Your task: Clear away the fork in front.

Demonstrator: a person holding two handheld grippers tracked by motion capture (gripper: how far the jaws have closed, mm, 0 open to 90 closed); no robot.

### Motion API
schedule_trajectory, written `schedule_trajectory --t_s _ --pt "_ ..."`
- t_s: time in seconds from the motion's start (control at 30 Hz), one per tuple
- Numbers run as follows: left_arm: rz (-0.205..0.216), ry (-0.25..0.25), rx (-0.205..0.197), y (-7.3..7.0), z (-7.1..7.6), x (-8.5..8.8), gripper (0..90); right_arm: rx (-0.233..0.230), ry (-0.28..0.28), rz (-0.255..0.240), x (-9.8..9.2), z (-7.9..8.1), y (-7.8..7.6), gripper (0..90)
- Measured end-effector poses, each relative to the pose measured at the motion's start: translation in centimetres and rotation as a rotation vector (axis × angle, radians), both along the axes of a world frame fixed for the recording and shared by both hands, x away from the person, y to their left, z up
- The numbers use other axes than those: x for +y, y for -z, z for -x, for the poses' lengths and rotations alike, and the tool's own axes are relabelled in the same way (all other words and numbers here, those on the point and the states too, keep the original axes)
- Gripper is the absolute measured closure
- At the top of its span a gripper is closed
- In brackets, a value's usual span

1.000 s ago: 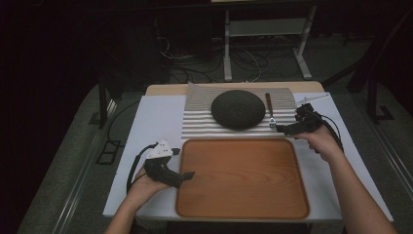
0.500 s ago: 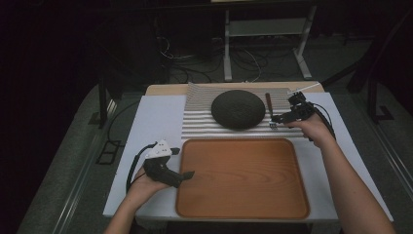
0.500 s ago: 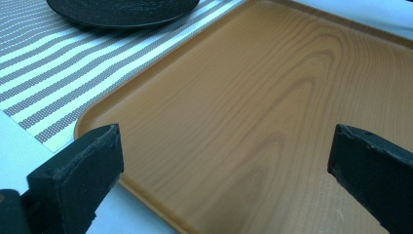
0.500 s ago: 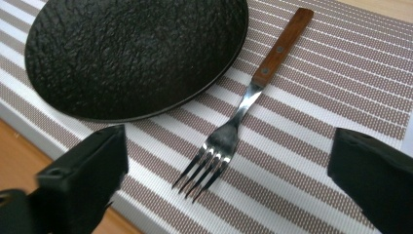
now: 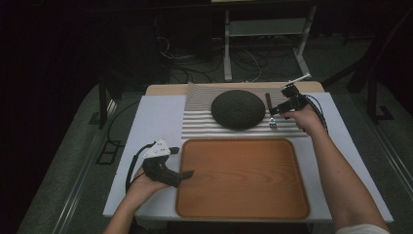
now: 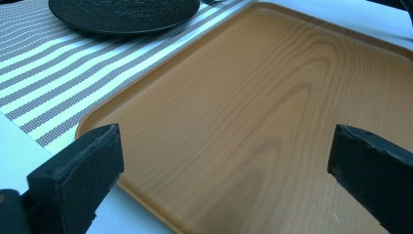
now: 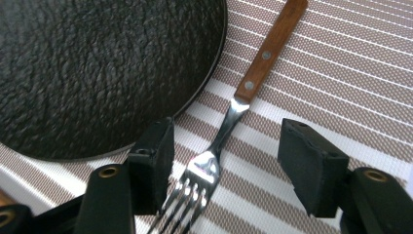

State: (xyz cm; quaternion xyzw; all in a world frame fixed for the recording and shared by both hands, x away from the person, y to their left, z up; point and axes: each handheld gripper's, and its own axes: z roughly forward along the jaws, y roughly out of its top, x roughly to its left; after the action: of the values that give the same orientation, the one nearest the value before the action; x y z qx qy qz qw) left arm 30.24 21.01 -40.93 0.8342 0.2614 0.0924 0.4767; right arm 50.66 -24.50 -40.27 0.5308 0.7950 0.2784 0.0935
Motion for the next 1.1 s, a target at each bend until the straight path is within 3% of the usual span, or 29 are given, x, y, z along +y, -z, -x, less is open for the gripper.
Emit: schedule_trajectory --t_s 0.2,0.23,0.37,0.87,1.03,1.1 --pt "0.001 -0.001 -0.002 -0.1 0.0 0.1 0.0 0.054 0.033 0.031 0.8 -1.7 0.2 48.6" --pt "0.000 -0.001 -0.004 -0.1 0.0 0.1 0.0 0.076 0.043 0.061 0.9 -2.3 0.4 51.8" --pt "0.001 0.002 -0.004 0.0 0.0 0.0 0.0 0.103 0.073 0.066 0.9 -3.3 0.6 56.3" --pt "0.001 0.007 -0.006 0.0 0.1 0.1 0.0 0.166 0.091 0.083 1.7 -5.5 1.6 62.0" --pt "-0.013 0.011 -0.008 0.1 0.1 -0.1 0.0 0.193 0.090 0.140 2.6 -6.1 2.4 64.2" --pt "-0.012 0.011 -0.008 0.1 0.1 -0.1 0.0 0.197 0.097 0.142 2.7 -6.3 2.3 65.6"
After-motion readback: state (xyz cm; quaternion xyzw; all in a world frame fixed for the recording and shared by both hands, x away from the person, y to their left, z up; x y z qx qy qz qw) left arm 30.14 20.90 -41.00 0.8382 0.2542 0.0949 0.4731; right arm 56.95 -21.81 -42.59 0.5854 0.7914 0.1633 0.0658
